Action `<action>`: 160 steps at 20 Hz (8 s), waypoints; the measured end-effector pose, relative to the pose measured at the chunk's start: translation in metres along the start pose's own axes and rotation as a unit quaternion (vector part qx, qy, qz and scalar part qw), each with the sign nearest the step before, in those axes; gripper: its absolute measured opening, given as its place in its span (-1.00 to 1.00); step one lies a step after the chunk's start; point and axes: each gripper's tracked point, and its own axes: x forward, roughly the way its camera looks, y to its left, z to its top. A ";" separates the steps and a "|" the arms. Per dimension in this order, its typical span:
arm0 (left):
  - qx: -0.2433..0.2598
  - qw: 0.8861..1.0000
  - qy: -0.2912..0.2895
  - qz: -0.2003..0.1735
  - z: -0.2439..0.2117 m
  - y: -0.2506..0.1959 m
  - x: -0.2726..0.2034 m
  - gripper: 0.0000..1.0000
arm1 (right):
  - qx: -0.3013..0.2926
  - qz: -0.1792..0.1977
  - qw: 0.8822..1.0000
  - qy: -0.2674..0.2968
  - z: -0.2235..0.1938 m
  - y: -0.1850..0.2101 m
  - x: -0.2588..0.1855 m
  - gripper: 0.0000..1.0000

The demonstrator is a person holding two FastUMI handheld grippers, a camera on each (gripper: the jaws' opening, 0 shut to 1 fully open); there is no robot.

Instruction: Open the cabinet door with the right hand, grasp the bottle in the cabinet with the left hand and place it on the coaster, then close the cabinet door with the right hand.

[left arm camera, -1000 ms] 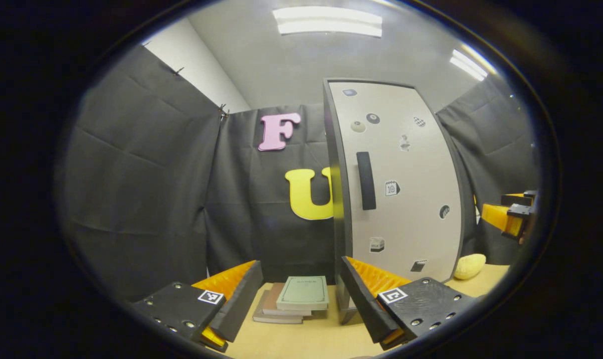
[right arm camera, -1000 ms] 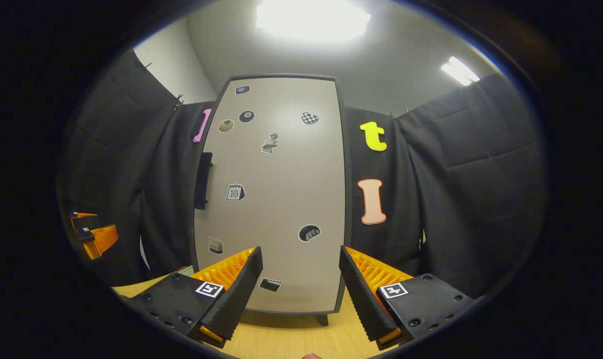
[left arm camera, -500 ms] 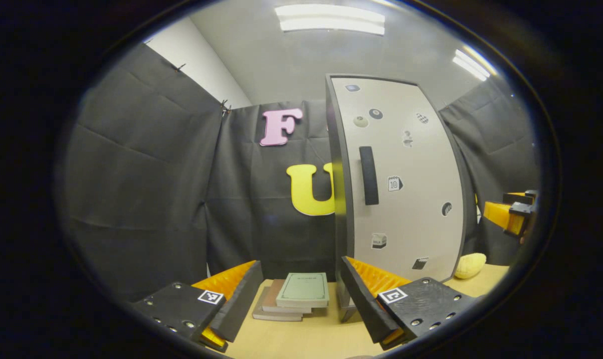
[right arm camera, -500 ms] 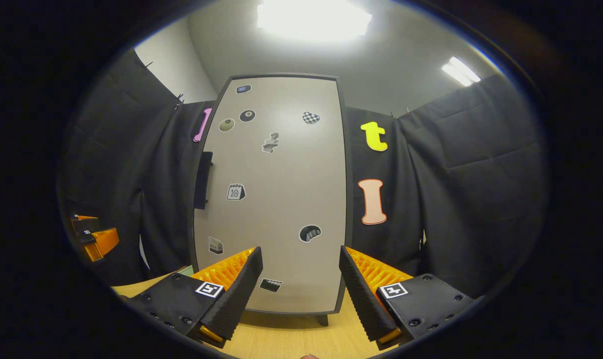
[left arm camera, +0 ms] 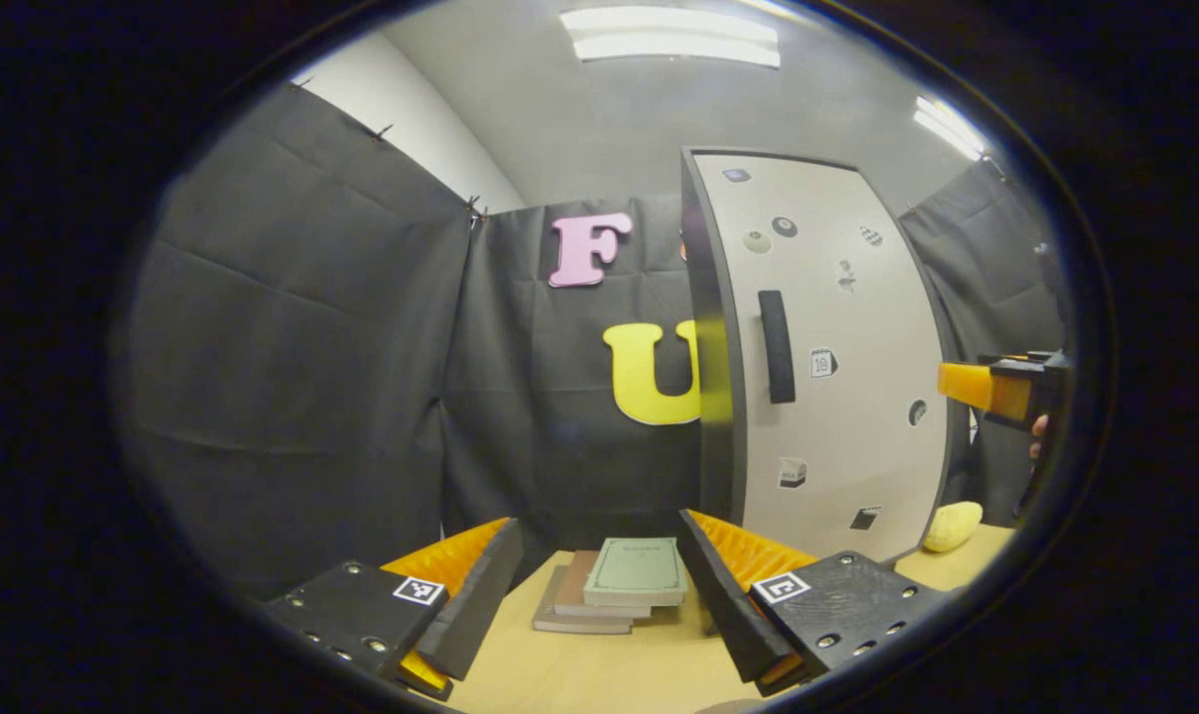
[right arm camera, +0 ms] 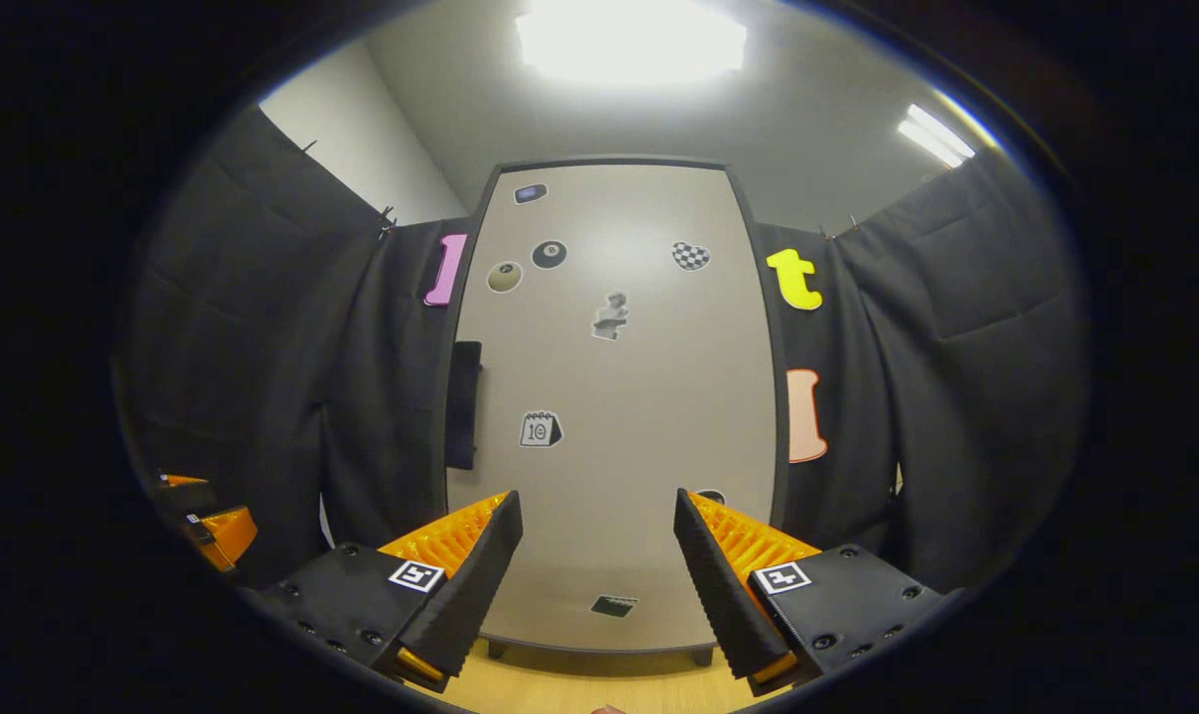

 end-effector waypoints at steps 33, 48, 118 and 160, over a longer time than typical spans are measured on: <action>0.034 0.991 0.035 0.123 -0.034 0.173 -0.044 0.93 | 0.023 0.037 0.992 0.116 0.008 0.120 0.156 -0.17; 0.023 0.997 0.009 0.079 -0.025 0.143 -0.019 0.92 | 0.046 0.106 0.981 0.154 0.017 0.121 0.113 -0.59; 0.035 0.997 -0.031 -0.054 0.054 -0.309 -0.072 0.93 | 0.093 0.175 0.972 0.128 0.031 -0.034 0.040 -0.46; -0.043 0.970 -0.010 -0.240 0.035 -0.362 0.254 0.92 | 0.011 -0.220 0.958 0.182 -0.081 -0.130 0.085 0.92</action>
